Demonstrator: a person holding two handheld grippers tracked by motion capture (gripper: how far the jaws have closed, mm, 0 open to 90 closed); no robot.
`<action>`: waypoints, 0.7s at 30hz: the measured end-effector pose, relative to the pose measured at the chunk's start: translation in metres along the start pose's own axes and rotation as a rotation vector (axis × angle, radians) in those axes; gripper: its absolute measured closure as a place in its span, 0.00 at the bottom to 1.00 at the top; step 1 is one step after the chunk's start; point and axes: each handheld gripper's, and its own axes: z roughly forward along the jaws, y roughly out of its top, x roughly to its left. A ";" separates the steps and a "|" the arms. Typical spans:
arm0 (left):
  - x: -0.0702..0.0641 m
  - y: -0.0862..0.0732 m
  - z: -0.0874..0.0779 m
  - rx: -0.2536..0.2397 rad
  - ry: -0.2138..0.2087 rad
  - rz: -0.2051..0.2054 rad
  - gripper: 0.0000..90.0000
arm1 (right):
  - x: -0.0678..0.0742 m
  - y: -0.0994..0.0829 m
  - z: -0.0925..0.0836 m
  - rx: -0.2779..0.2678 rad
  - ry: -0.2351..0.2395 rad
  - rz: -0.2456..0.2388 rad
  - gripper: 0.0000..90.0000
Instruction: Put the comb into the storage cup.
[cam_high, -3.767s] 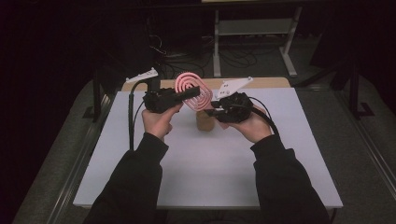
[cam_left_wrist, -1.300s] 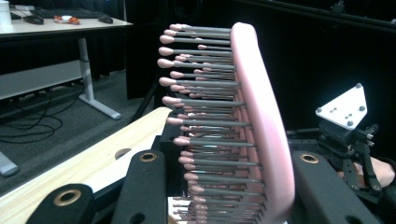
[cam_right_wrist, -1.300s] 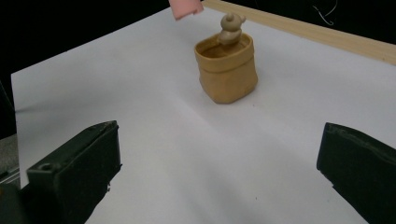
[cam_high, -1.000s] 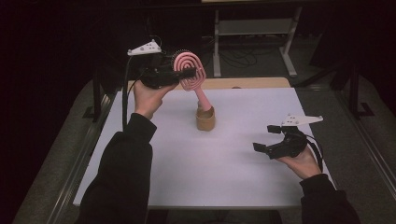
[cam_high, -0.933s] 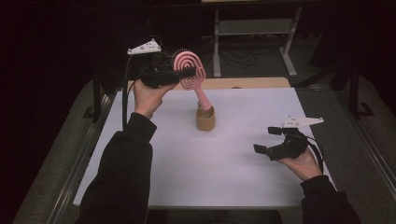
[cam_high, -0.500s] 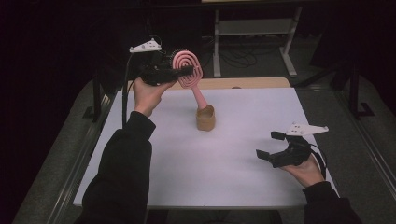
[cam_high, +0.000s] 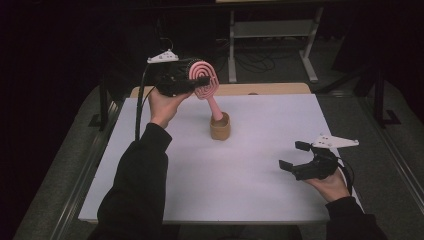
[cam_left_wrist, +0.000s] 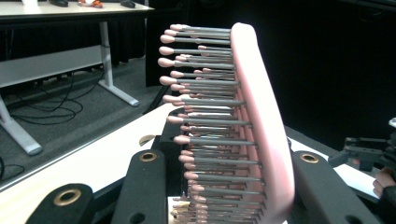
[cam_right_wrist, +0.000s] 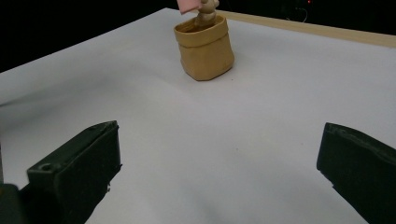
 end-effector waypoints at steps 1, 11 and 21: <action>0.000 -0.001 0.002 0.005 0.001 0.000 0.70 | 0.000 0.000 0.000 -0.002 0.002 -0.001 0.00; 0.002 -0.009 0.015 0.033 0.007 0.009 0.70 | 0.000 -0.001 0.000 -0.011 0.003 -0.004 0.00; 0.006 -0.018 0.024 0.042 0.012 0.008 0.70 | 0.001 -0.003 0.001 -0.011 0.006 -0.010 0.00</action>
